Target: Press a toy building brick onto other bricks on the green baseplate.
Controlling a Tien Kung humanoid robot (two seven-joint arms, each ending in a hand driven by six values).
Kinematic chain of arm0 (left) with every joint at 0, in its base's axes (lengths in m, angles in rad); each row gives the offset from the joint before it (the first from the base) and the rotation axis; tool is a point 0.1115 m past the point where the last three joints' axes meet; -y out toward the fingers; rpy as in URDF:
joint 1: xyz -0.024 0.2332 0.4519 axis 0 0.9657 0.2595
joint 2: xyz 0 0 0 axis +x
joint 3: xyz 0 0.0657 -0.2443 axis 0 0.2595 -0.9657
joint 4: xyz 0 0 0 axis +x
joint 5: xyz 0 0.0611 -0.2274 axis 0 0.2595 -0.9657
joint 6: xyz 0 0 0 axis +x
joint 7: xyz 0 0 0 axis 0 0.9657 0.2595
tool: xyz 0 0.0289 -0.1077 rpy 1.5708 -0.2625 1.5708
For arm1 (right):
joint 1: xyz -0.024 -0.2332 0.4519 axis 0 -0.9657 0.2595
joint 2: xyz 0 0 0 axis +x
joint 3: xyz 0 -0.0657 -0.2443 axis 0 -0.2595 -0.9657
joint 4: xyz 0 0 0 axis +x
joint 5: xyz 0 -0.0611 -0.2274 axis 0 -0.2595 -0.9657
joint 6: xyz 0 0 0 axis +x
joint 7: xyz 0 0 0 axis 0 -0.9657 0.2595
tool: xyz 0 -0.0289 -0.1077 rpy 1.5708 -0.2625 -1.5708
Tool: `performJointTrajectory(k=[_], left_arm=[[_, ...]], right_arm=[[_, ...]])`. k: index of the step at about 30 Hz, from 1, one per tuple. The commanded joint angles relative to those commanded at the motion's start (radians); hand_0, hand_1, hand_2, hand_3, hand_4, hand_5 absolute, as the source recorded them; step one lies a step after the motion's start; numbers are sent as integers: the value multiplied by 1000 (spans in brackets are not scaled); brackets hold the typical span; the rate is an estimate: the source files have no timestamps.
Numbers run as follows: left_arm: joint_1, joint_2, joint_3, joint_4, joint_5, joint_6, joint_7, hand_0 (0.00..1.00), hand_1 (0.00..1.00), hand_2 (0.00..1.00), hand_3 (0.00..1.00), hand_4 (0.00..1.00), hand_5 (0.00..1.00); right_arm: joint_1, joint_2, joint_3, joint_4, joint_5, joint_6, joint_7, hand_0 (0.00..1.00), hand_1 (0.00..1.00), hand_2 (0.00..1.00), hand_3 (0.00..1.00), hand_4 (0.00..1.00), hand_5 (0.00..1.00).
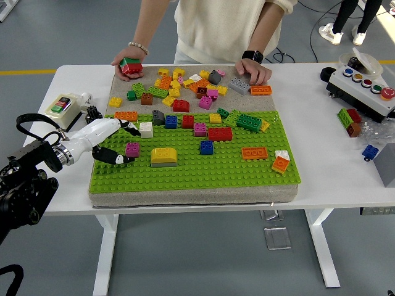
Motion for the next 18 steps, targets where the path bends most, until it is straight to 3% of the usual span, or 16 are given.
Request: performJointTrajectory(k=[18], left_arm=[[-20, -14, 17, 40, 0, 14, 4, 797, 713, 614, 584, 820, 133]], right_arm=[[1, 0, 0, 0, -1, 2, -1, 737, 654, 706, 588, 914, 496]])
